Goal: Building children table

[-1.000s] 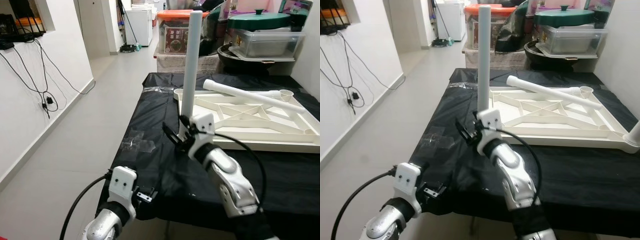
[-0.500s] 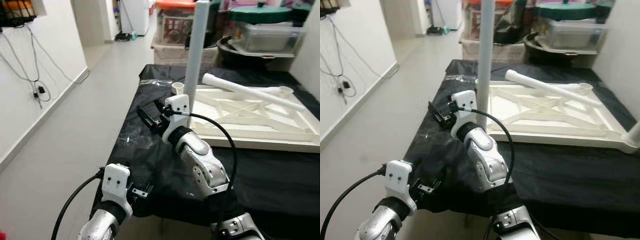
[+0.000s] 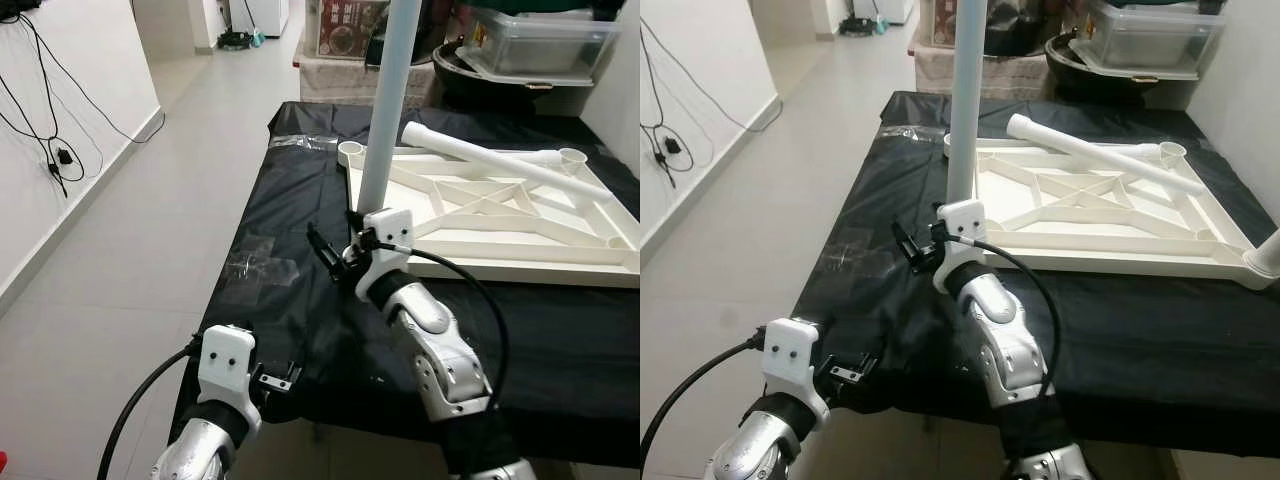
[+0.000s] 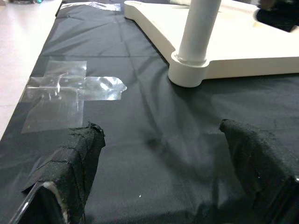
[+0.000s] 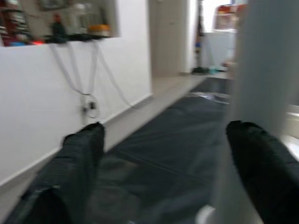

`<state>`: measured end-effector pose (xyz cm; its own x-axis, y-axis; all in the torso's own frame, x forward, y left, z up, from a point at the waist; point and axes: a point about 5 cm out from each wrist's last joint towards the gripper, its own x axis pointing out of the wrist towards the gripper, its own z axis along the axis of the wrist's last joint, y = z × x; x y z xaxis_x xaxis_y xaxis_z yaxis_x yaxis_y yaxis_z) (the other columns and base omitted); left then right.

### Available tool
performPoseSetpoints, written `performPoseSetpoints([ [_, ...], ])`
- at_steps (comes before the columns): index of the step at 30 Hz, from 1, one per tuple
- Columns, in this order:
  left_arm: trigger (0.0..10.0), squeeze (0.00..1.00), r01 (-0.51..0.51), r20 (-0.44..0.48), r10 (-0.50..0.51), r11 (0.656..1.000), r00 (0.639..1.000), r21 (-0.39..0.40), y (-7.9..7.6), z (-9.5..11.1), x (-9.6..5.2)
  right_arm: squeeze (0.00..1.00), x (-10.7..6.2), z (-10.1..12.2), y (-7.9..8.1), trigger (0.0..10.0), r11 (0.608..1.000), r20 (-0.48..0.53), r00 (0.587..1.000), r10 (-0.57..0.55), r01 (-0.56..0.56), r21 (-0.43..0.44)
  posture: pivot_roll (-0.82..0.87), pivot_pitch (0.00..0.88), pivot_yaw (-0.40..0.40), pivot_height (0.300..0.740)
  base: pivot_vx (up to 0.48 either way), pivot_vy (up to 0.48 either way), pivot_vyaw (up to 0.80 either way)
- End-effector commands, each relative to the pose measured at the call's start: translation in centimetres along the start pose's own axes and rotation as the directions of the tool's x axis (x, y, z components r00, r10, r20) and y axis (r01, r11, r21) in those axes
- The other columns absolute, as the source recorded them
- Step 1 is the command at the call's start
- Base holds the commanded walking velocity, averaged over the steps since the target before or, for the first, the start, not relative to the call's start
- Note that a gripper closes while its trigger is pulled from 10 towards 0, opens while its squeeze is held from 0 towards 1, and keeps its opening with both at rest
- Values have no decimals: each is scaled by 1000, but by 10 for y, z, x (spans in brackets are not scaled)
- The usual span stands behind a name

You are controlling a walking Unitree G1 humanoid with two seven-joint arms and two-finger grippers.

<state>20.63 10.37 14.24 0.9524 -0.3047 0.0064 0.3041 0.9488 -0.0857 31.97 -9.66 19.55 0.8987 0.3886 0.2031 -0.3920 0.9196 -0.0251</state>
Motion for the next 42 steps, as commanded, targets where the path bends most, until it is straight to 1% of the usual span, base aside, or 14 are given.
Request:
performPoseSetpoints([
  [1,10000,0,6,-14,-6,1000,1000,-2,-1,-1,-2,1000,-6,-1,-4,10000,999,4,999,-44,44,-25,166,115,-48,740,0,0,0],
  [3,10000,0,6,-14,-6,1000,1000,-2,-1,-1,-2,1000,-6,-1,-4,10000,999,4,999,-44,44,-25,166,115,-48,740,0,0,0],
  [4,10000,0,7,-17,-7,1000,1000,-2,-1,-1,-2,1000,-9,-4,-7,10000,996,-7,997,-79,79,-42,163,111,-45,740,0,0,0],
  [5,10000,0,9,-19,-9,1000,1000,-2,-1,-1,-2,0,-10,-7,-8,10000,993,-19,995,-100,99,-60,165,110,-45,740,0,0,0],
  [10,10000,0,11,-22,-11,1000,1000,-3,-1,-1,-2,0,-7,-12,-7,10000,988,-37,990,-133,129,-86,170,110,-46,740,0,0,0],
  [12,10000,0,15,-24,-15,1000,1000,-4,-3,0,-3,0,5,-13,-6,10000,983,-42,986,-160,155,-95,177,122,-51,740,0,0,0],
  [15,10000,0,16,-24,-16,1000,1000,-4,-3,0,-4,0,9,-13,-5,10000,981,-43,984,-170,166,-98,177,122,-51,740,0,0,0],
  [17,10000,0,17,-24,-17,1000,1000,-6,-4,2,-4,0,20,-12,-5,10000,974,-44,976,-212,207,-90,178,133,-54,740,0,0,0],
  [26,10000,0,15,-22,-16,1000,1000,-12,-5,4,-5,0,31,-11,-5,10000,965,-51,967,-251,245,-98,181,143,-61,740,0,0,0],
  [29,10000,0,16,-20,-17,1000,1000,-18,-7,5,-4,0,41,-7,-6,10000,953,-50,955,-293,287,-102,174,152,-65,740,0,0,0],
  [32,10000,0,17,-19,-17,1000,1000,-18,-7,5,-4,0,44,-6,-7,10000,946,-48,949,-310,304,-111,175,152,-65,740,0,0,0],
  [34,10000,0,17,-19,-17,1000,1000,-18,-7,5,-4,0,44,-6,-7,10000,946,-48,949,-310,304,-111,175,152,-65,740,0,0,0],
  [38,10000,0,16,-18,-16,1000,1000,-19,-8,5,-4,0,53,-7,-11,10000,924,-76,924,-376,367,-106,179,152,-71,740,0,0,0],
  [42,10000,0,14,-18,-15,1000,1000,-19,-8,6,-4,0,61,-9,-9,10000,920,-115,913,-391,386,-65,178,151,-73,740,0,0,0],
])
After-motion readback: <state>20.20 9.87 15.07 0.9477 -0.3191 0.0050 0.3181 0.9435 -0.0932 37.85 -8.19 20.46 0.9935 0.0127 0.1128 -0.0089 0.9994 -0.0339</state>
